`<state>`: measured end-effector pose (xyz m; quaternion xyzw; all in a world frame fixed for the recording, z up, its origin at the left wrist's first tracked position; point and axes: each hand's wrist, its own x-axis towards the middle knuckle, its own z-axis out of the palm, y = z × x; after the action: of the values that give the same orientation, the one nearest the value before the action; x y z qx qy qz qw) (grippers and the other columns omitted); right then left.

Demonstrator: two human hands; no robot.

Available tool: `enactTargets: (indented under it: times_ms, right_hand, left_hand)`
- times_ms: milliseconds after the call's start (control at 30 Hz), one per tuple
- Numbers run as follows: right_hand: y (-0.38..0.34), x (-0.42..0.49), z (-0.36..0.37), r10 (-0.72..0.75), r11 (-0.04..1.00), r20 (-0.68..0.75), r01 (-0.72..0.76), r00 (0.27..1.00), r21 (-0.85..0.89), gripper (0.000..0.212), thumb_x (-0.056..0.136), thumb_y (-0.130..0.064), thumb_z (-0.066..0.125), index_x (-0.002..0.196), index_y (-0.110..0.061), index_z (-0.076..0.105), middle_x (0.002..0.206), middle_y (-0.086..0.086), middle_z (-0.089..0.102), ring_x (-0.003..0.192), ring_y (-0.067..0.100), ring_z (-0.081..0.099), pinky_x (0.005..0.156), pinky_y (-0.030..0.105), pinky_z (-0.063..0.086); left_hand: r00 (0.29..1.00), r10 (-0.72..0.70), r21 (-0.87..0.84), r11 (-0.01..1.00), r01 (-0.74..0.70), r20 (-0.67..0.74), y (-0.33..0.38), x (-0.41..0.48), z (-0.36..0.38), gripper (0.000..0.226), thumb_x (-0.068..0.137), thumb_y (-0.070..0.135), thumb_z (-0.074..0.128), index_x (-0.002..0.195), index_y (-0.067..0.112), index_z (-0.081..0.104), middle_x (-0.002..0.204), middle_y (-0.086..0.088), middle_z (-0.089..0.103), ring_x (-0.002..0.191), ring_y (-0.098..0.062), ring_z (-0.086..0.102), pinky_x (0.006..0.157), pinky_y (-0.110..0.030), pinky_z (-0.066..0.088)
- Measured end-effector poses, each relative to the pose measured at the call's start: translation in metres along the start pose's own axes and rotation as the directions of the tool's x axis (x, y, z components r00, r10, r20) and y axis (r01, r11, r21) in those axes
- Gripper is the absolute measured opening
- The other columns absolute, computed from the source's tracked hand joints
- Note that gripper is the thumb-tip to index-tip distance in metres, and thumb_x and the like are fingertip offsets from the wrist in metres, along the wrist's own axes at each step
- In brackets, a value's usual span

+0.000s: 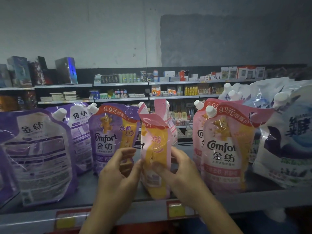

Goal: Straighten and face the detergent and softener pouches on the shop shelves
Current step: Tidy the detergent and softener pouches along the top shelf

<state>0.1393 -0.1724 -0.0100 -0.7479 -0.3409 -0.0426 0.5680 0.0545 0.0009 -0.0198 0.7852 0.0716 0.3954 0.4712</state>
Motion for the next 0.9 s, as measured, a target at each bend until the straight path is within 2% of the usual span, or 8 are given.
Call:
enactTargets:
  times_ms: [67, 133, 267, 400, 533, 733, 833, 900]
  right_hand:
    - [0.001, -0.004, 0.003, -0.022, 0.999, -0.091, 0.017, 0.996, -0.052, 0.053, 0.080, -0.075, 0.071, 0.124, -0.046, 0.066, 0.124, -0.025, 0.062, 0.114, -0.005, 0.062, 0.093, 0.029, 0.058]
    - [0.000, -0.010, 0.006, -0.059, 0.991, -0.183, 0.036, 0.981, -0.129, 0.049, 0.083, -0.072, 0.073, 0.122, -0.045, 0.064, 0.120, -0.026, 0.059, 0.111, -0.009, 0.059, 0.089, 0.018, 0.054]
    - [-0.002, -0.018, 0.010, -0.110, 0.970, -0.269, 0.044, 0.957, -0.240, 0.046, 0.084, -0.069, 0.074, 0.122, -0.046, 0.061, 0.115, -0.027, 0.056, 0.107, -0.010, 0.057, 0.081, 0.007, 0.048]
    - [-0.004, -0.017, 0.010, -0.108, 0.965, -0.300, 0.028, 0.948, -0.259, 0.047, 0.083, -0.069, 0.073, 0.122, -0.045, 0.063, 0.111, -0.028, 0.060, 0.102, -0.009, 0.060, 0.076, 0.008, 0.049]
    - [-0.003, -0.017, 0.006, -0.079, 0.965, -0.316, -0.007, 0.945, -0.262, 0.041, 0.082, -0.065, 0.077, 0.117, -0.047, 0.063, 0.106, -0.030, 0.066, 0.098, -0.011, 0.061, 0.073, 0.010, 0.052]
    - [0.000, -0.021, -0.009, 0.018, 0.969, -0.347, -0.103, 0.938, -0.227, 0.025, 0.087, -0.058, 0.076, 0.105, -0.046, 0.064, 0.088, -0.028, 0.068, 0.083, -0.009, 0.066, 0.059, 0.008, 0.050]
    - [0.000, -0.023, -0.016, 0.038, 0.965, -0.365, -0.129, 0.930, -0.229, 0.023, 0.087, -0.061, 0.071, 0.099, -0.043, 0.063, 0.085, -0.024, 0.069, 0.078, -0.007, 0.067, 0.055, 0.009, 0.050]
    - [0.001, -0.026, -0.019, 0.035, 0.947, -0.376, -0.151, 0.926, -0.282, 0.026, 0.088, -0.065, 0.067, 0.101, -0.044, 0.061, 0.089, -0.024, 0.070, 0.078, -0.005, 0.068, 0.060, 0.017, 0.057]
  left_hand:
    - [0.992, -0.076, -0.101, 0.991, 0.086, 0.102, -0.006, 0.012, 0.001, 0.032, 0.094, 0.037, 0.072, 0.125, 0.038, 0.067, 0.126, 0.013, 0.072, 0.114, -0.002, 0.071, 0.091, -0.023, 0.059]
    - [0.964, -0.187, -0.249, 0.941, 0.230, 0.187, -0.007, 0.022, 0.008, 0.031, 0.105, 0.030, 0.061, 0.136, 0.031, 0.062, 0.132, 0.000, 0.072, 0.120, -0.015, 0.071, 0.099, -0.039, 0.060]
    - [0.899, -0.341, -0.381, 0.820, 0.428, 0.276, -0.001, 0.036, 0.020, 0.026, 0.113, 0.023, 0.047, 0.128, 0.023, 0.068, 0.110, -0.006, 0.081, 0.089, -0.020, 0.080, 0.067, -0.032, 0.062]
    - [0.888, -0.333, -0.359, 0.824, 0.438, 0.318, -0.010, 0.041, 0.027, 0.036, 0.113, 0.032, 0.044, 0.115, 0.031, 0.080, 0.114, -0.006, 0.080, 0.108, -0.028, 0.075, 0.090, -0.045, 0.058]
    - [0.888, -0.342, -0.359, 0.823, 0.441, 0.308, -0.022, 0.043, 0.028, 0.032, 0.113, 0.031, 0.045, 0.123, 0.030, 0.076, 0.120, -0.005, 0.079, 0.119, -0.033, 0.071, 0.089, -0.044, 0.055]
    - [0.899, -0.336, -0.324, 0.849, 0.418, 0.281, -0.025, 0.042, 0.024, 0.030, 0.110, 0.009, 0.049, 0.132, 0.022, 0.067, 0.112, 0.002, 0.082, 0.109, -0.025, 0.076, 0.093, -0.046, 0.058]
    - [0.913, -0.275, -0.222, 0.911, 0.347, 0.300, -0.019, 0.036, 0.018, 0.028, 0.108, 0.008, 0.054, 0.120, 0.028, 0.070, 0.100, 0.016, 0.081, 0.094, -0.003, 0.076, 0.086, -0.027, 0.056]
    - [0.918, -0.232, -0.142, 0.947, 0.289, 0.323, -0.011, 0.029, 0.014, 0.032, 0.108, 0.008, 0.055, 0.108, 0.036, 0.071, 0.098, 0.024, 0.080, 0.092, 0.005, 0.075, 0.076, -0.013, 0.055]
